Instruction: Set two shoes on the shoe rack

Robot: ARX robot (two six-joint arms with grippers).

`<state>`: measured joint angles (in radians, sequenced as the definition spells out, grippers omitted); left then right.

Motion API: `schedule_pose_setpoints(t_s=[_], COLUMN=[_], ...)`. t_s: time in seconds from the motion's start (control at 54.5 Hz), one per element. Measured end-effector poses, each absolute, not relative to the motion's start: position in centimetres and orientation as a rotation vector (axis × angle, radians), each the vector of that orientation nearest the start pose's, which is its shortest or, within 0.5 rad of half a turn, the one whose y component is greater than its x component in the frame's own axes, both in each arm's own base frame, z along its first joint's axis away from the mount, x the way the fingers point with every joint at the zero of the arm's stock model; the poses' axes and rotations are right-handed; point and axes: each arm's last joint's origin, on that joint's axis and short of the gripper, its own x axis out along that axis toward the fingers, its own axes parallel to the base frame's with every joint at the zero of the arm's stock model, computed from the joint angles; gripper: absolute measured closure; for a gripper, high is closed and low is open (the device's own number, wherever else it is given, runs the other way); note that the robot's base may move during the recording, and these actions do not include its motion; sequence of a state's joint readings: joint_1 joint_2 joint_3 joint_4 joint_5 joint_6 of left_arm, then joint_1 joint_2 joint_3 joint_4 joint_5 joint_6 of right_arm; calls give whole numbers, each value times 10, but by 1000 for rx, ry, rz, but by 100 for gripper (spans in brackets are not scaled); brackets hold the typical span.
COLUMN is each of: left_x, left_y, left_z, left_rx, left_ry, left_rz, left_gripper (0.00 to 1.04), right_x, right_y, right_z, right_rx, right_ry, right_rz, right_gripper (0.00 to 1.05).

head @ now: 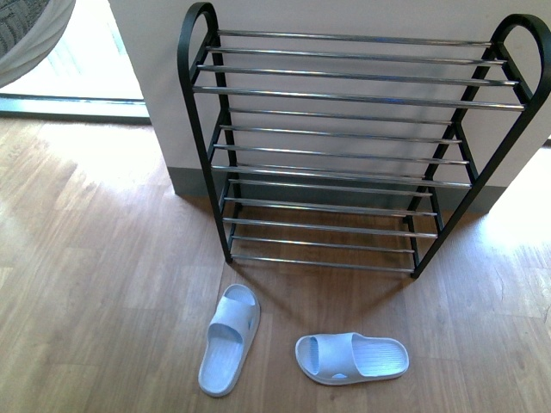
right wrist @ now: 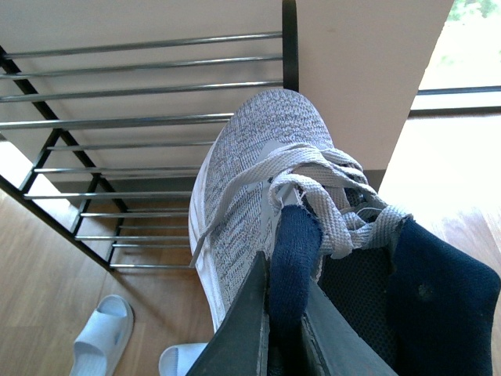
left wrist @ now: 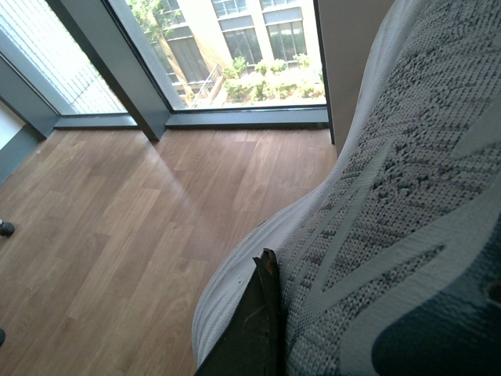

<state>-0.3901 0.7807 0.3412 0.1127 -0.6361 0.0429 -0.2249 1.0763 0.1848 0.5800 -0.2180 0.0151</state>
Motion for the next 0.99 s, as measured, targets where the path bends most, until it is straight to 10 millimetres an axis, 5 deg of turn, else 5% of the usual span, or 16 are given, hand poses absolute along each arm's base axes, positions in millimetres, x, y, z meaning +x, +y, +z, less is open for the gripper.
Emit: schedule_pose_setpoints(t_s=[0.22,0.349,0.587,0.753,0.991], left_x=[160,160,160,160,160], left_y=[-47,-47,-47,-47,-47], left_z=[210,210,210,210,210], left_rx=[203,203,203,203,203], left_ry=[291,291,291,291,291], left_rz=[237,239,238,238,238], left_gripper=[103,103,103,103,103], right_x=[199,238,301,345,387], right_y=[-20,16,83,121,137], right_z=[176,210,236,229,199], right_rx=[20,1,19,0,-33], right_ry=[143,149,187,174,194], right_rz=[183,176,86,-41,-174], right_gripper=[103,103,103,103,103])
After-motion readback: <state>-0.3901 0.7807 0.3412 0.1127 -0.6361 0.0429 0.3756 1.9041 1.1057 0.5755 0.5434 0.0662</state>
